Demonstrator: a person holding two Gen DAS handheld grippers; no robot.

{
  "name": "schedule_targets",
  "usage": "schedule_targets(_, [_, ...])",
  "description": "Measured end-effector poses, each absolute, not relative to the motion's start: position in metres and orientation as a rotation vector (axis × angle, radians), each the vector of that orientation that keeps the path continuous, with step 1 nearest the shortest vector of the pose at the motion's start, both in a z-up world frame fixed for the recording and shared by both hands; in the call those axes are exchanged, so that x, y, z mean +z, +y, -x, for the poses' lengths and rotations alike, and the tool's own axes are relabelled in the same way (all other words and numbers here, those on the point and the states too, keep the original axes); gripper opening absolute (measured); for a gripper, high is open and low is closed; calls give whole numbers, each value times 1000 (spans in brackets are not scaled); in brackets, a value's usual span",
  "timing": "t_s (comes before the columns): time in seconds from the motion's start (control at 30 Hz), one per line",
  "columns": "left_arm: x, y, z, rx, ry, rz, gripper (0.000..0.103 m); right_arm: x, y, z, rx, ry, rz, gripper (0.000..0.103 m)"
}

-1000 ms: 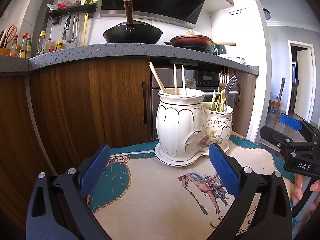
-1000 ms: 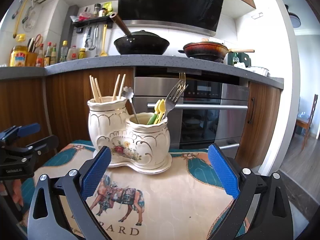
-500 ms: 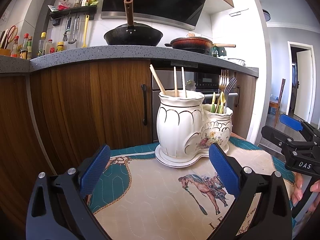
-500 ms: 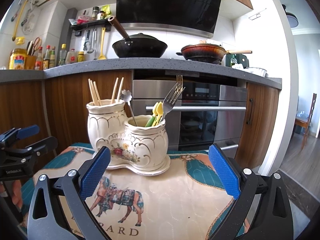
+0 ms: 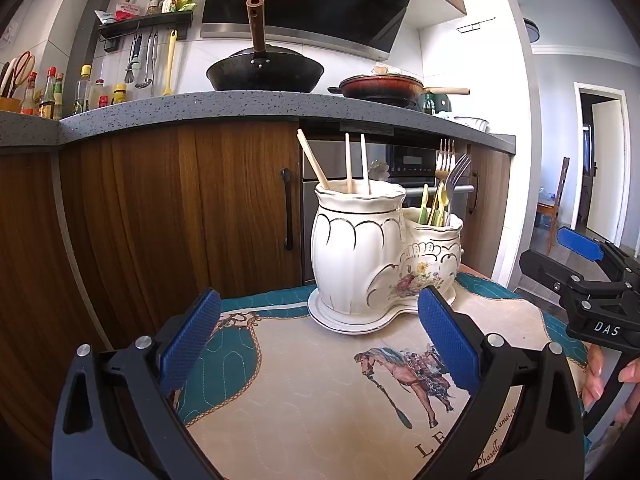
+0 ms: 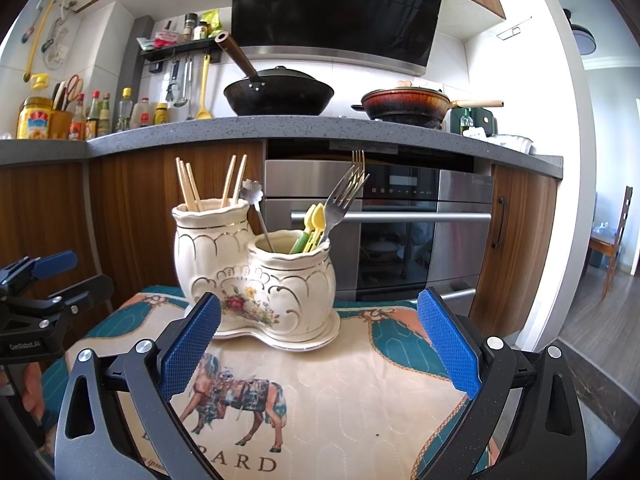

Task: Organize utensils

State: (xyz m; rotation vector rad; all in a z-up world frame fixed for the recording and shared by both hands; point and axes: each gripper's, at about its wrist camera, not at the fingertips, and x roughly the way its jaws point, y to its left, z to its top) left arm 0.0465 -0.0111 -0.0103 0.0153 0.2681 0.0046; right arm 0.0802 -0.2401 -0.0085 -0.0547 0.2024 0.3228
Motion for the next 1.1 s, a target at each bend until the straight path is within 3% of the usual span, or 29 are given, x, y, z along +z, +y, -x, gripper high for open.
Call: schedule_targets(1.1, [-11, -10, -47, 23, 271, -12, 97, -9, -240, -81, 320, 206, 53, 98])
